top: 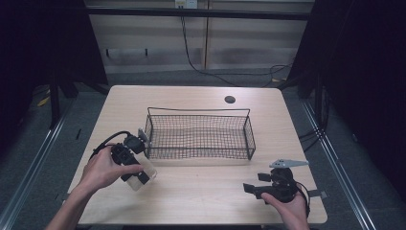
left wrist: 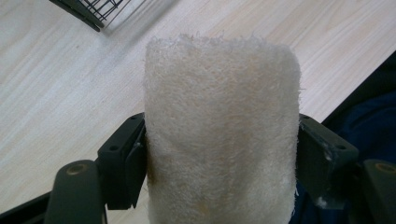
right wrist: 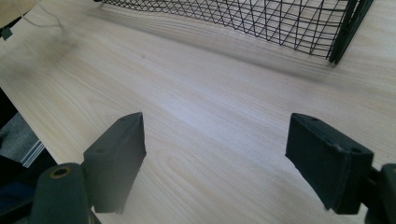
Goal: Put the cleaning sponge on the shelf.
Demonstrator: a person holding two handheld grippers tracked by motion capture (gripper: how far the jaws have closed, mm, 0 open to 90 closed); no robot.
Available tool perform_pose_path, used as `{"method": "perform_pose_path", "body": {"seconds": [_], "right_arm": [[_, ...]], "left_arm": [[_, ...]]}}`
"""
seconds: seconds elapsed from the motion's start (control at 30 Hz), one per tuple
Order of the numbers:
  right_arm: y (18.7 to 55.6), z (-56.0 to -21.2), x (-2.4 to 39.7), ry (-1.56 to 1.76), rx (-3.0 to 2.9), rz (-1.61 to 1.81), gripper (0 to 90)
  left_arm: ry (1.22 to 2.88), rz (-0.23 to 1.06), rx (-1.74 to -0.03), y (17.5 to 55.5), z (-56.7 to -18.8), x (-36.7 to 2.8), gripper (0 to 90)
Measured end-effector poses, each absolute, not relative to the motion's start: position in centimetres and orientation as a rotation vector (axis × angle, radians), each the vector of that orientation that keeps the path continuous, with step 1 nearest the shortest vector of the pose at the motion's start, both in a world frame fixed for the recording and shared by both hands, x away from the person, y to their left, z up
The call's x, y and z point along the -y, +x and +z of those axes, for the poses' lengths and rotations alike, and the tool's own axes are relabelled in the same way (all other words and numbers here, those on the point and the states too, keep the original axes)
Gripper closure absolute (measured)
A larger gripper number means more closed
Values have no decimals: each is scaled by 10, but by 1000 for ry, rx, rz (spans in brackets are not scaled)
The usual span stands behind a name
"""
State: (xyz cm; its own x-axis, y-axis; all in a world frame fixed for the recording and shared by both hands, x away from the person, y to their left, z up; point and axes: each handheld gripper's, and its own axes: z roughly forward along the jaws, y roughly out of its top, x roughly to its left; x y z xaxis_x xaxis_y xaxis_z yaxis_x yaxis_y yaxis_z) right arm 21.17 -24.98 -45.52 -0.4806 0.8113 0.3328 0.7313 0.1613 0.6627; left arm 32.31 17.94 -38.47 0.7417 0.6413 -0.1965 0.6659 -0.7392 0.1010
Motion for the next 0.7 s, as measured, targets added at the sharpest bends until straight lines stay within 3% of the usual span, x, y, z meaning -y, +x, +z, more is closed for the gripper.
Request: {"method": "perform_pose_path", "body": {"seconds": [0.7], "right_arm": [[212, -455, 250, 1546, -2317, 1226, 191]], "left_arm": [[2781, -203, -1014, 324, -354, -180, 269]]}}
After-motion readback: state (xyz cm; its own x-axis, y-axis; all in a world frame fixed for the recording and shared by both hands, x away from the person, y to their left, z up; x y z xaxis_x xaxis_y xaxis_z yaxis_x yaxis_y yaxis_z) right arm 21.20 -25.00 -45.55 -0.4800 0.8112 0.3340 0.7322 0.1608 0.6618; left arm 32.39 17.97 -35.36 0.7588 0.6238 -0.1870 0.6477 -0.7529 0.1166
